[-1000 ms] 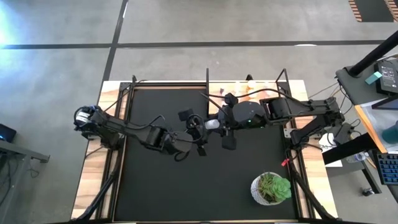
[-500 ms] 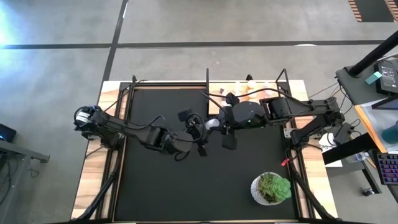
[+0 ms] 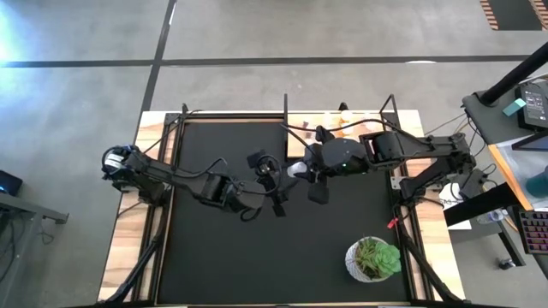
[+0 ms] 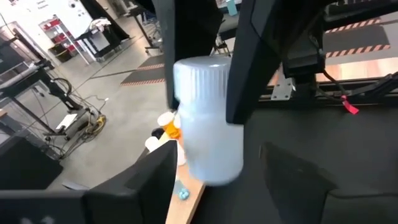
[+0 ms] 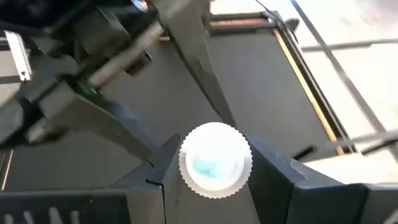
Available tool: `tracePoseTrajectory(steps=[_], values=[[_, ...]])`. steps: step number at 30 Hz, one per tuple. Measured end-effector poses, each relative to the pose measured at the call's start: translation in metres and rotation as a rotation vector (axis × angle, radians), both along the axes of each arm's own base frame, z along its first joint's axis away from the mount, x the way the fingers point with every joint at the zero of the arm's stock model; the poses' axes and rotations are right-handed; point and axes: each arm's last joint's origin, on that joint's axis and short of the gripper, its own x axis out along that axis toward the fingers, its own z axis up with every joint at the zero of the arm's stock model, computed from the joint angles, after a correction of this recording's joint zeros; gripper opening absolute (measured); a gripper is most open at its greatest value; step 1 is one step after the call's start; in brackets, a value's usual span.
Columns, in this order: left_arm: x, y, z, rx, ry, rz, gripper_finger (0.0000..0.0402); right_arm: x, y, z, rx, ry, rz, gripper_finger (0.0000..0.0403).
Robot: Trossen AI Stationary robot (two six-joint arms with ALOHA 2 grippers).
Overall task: Pick and place medicine bottles onto shelf by color
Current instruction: Put the white pill bottle on the shelf aligned with the other white pill bottles
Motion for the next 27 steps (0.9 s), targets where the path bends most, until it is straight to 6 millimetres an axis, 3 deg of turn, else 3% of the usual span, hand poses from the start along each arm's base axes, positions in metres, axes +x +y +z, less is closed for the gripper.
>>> tracePoseTrajectory(steps=[8, 14, 20, 27], values=[[-0.001, 0.004, 0.001, 0.028, -0.006, 0.084, 0.0228, -0.030, -0.025, -0.001, 0.027, 0.165, -0.121, 0.0138], [-0.013, 0.008, 0.014, 0.020, -0.029, 0.091, 0.0228, -0.048, -0.048, -0.011, -0.014, 0.243, -0.236, 0.0139], [-0.030, 0.012, 0.034, 0.008, -0.088, 0.114, 0.0228, -0.064, -0.079, -0.064, 0.065, 0.323, -0.440, 0.0140], [-0.049, 0.020, 0.054, -0.013, -0.152, 0.125, 0.0228, -0.059, -0.111, -0.122, 0.186, 0.311, -0.688, 0.0140]])
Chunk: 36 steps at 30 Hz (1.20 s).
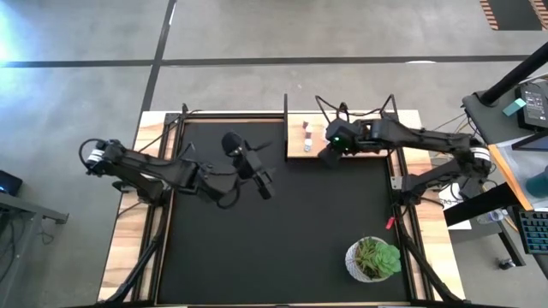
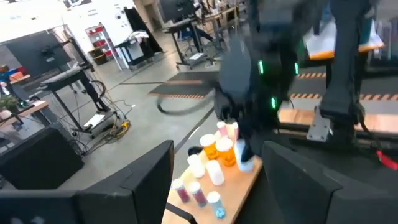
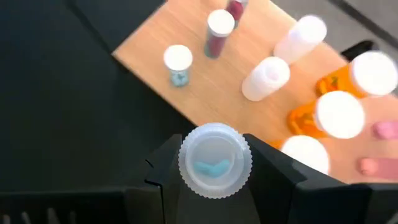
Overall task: Pick and place medicine bottles onto shelf by color
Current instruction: Put the white pill bottle on the shelf aligned with the other white pill bottles
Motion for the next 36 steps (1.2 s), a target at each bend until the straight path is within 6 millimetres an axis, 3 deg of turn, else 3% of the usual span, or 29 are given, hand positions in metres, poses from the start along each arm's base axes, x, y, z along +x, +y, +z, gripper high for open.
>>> tracePoseTrajectory(steps=[8, 16, 24, 36], values=[[-0.026, 0.009, 0.020, -0.010, -0.054, 0.031, 0.0228, 0.009, -0.024, -0.040, 0.004, -0.061, -0.109, 0.0141], [-0.043, 0.014, 0.027, -0.003, -0.039, 0.046, 0.0228, 0.007, -0.032, -0.065, 0.032, -0.113, -0.206, 0.0141], [-0.046, 0.015, 0.028, 0.000, -0.031, 0.050, 0.0228, 0.010, -0.033, -0.084, 0.054, -0.086, -0.230, 0.0141], [-0.046, 0.015, 0.026, 0.005, -0.013, 0.050, 0.0228, 0.011, -0.043, -0.088, 0.035, -0.108, -0.262, 0.0141]])
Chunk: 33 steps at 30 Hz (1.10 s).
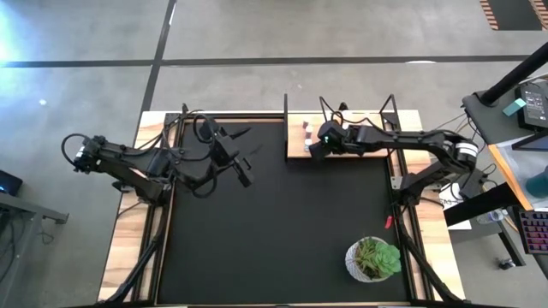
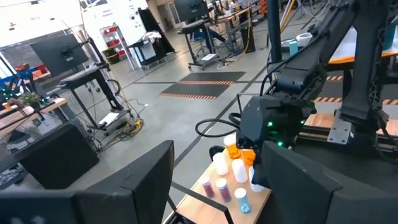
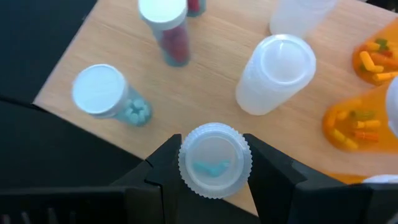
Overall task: Pick and place medicine bottles onto shelf by color
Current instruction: Put the white pill bottle on the shelf aligned with the other white pill bottles
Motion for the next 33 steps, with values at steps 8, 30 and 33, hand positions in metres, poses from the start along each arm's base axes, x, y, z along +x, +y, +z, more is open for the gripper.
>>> tracePoseTrajectory(steps=[8, 30, 33], values=[[0.000, 0.000, 0.000, -0.001, -0.001, 0.000, 0.0228, 0.003, -0.002, -0.008, 0.012, 0.023, 0.008, 0.0141], [0.000, 0.000, 0.000, -0.002, -0.003, 0.000, 0.0228, 0.005, -0.002, 0.008, 0.011, 0.044, 0.050, 0.0230], [-0.006, 0.001, 0.005, -0.006, -0.020, -0.001, 0.0228, 0.004, -0.001, 0.032, -0.005, 0.049, 0.102, 0.0237]])
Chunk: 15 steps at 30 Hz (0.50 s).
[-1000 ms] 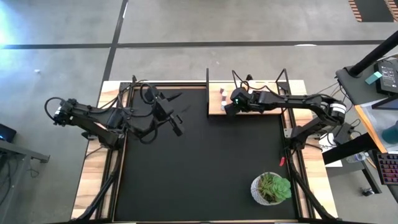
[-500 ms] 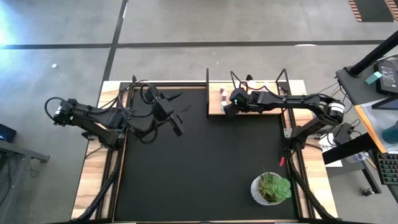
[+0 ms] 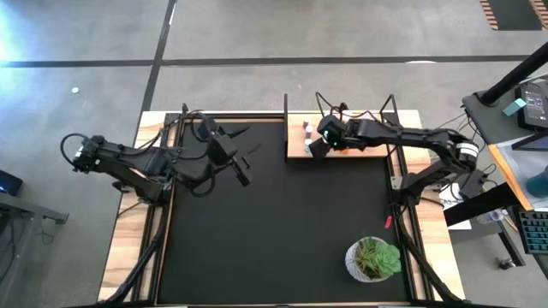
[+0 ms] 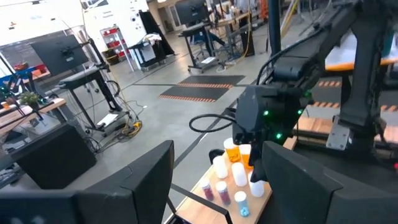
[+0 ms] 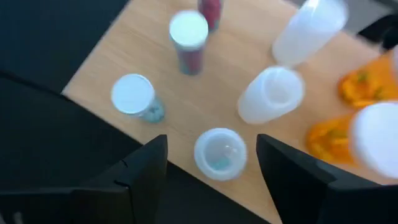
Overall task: Pick and place medicine bottles onto shelf by color
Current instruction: Put the white pill bottle on the shelf aligned with the other white pill bottles, then return to Home Position
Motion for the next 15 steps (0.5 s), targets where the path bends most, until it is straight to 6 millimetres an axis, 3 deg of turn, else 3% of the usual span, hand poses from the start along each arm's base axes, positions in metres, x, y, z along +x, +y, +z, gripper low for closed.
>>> tracePoseTrajectory(steps=[5, 9, 15], values=[[-0.024, 0.006, 0.014, -0.011, -0.040, -0.003, 0.0228, -0.007, 0.008, 0.044, -0.045, 0.017, 0.105, 0.0237], [-0.055, 0.014, 0.020, -0.003, 0.006, -0.023, 0.0228, -0.019, 0.021, 0.075, -0.126, -0.045, 0.198, 0.0231], [-0.106, 0.024, 0.024, -0.103, 0.036, -0.260, 0.0228, -0.048, 0.043, 0.105, -0.249, -0.223, 0.269, 0.0230]])
